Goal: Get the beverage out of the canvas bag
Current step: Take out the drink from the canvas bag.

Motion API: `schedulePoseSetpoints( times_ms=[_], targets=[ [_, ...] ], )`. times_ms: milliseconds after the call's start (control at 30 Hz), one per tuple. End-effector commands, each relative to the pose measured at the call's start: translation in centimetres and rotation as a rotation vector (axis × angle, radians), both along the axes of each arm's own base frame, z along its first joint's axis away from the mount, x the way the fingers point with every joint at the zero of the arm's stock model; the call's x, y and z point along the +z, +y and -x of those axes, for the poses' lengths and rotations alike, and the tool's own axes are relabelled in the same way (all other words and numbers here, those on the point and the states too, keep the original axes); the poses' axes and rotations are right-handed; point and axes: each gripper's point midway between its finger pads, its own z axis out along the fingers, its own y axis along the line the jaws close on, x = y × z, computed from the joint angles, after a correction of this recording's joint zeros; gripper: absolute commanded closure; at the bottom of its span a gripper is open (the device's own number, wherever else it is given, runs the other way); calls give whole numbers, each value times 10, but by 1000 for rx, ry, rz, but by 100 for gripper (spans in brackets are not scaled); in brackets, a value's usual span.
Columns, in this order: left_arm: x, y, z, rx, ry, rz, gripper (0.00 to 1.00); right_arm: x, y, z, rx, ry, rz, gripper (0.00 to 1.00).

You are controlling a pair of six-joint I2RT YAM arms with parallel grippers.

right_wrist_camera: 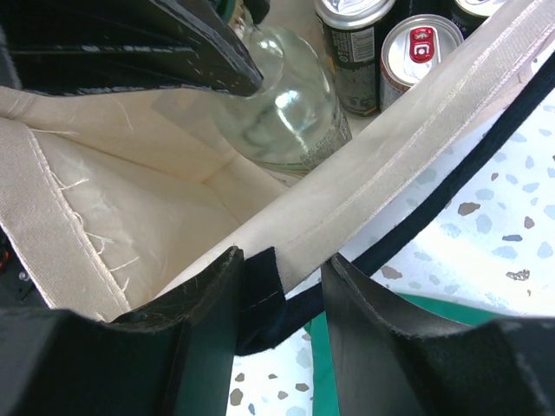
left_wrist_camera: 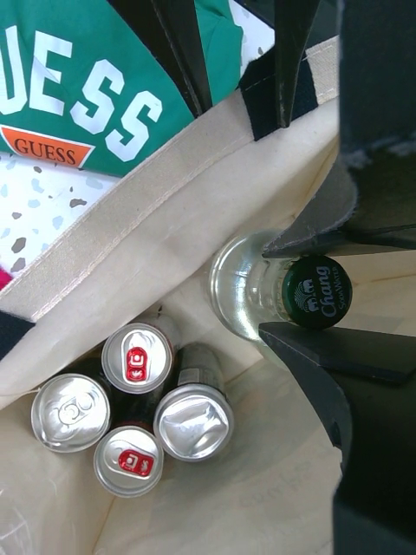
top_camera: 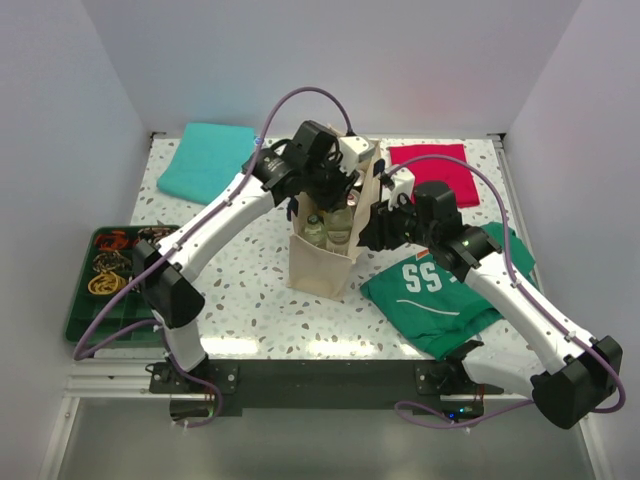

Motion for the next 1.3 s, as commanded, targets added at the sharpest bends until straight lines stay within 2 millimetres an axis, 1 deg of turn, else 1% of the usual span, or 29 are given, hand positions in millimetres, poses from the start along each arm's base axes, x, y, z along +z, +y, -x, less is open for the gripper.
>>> schedulePoseSetpoints(
  times_ms=[0, 267, 400, 500, 533, 600, 767, 933, 1133, 1267],
  targets=[
    [110, 2, -2, 5, -242, 194, 100, 8, -1, -6, -22, -39, -8, 55],
    [149, 13, 5, 15, -312, 234, 100, 10, 0, -6, -24, -41, -18, 55],
    [170, 22, 6, 41, -362, 246, 100, 11, 0, -6, -22, -42, -21, 55],
    [182, 28, 5, 66, -400, 254, 100, 11, 0, -6, -23, -43, -22, 55],
    [182, 30, 4, 74, -406, 252, 100, 11, 1, -6, -20, -43, -22, 55],
    [192, 35, 3, 103, -433, 263, 100, 10, 0, -5, -23, -38, -17, 55],
    [204, 47, -2, 170, -476, 264, 100, 10, -1, -5, -24, -41, -15, 55],
    [222, 56, -2, 201, -528, 286, 100, 10, -1, -4, -24, -42, -15, 55],
    [247, 76, -3, 290, -609, 311, 100, 10, -2, -4, -23, -43, -18, 55],
    [255, 92, -9, 377, -650, 299, 100, 13, -2, -3, -26, -49, -23, 55]
  ],
)
